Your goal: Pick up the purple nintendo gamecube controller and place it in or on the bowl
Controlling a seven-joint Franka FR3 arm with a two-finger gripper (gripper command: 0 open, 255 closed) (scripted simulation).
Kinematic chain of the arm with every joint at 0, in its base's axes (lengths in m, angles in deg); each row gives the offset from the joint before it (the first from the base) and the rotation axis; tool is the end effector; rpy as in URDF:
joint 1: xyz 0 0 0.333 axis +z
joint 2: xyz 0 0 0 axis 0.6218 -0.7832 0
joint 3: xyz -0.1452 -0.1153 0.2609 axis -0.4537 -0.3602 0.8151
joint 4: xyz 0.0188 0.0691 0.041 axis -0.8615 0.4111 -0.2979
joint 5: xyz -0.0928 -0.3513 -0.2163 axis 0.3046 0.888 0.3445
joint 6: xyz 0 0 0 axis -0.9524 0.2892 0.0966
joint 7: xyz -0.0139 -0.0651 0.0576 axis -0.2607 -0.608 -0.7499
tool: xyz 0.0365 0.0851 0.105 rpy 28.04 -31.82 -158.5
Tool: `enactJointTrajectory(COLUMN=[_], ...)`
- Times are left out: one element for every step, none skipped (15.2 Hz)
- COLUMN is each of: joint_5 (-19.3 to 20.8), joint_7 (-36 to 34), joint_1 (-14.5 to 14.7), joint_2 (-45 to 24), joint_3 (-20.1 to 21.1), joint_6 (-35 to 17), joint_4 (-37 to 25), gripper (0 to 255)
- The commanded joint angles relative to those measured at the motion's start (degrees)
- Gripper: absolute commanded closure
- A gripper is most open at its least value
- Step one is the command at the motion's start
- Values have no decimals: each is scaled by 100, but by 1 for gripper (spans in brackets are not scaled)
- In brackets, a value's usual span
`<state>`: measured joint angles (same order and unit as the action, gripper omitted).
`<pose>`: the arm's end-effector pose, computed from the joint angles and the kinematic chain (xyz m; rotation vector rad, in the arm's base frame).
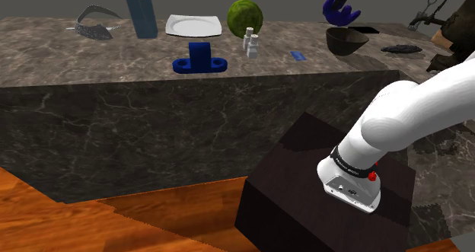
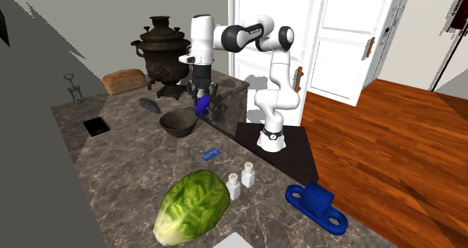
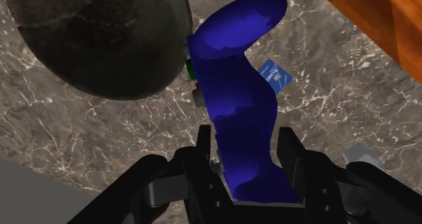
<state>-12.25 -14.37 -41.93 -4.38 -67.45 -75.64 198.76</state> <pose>0.3174 -0.3583 0.5785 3.0963 -0.1240 0.3400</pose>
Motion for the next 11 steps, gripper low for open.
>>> enactJointTrajectory(joint_5=[-49,-87,-135,-194,-268,-357,-466,-598,-761,-1045,-1026], joint_7=[245,410,580,755,936,1125,1323,1534,1761,2103,2098], joint_1=[43,74,110,153,203,259,324,395,472,597,585], joint_2=[-183,-303,-432,-570,-718,-880,-1055,-1250,-1467,-1813,-1790], joint_3=[-239,-406,-580,-763,-956,-1161,-1381,-1618,-1877,-2280,-2269], joint_6=[37,50,64,79,96,115,137,163,194,249,171], joint_4=[-244,-391,-543,-703,-870,-1043,-1225,-1415,-1613,-1899,-1807], gripper=[255,255,255,255,255,255,255,255,255,255,255])
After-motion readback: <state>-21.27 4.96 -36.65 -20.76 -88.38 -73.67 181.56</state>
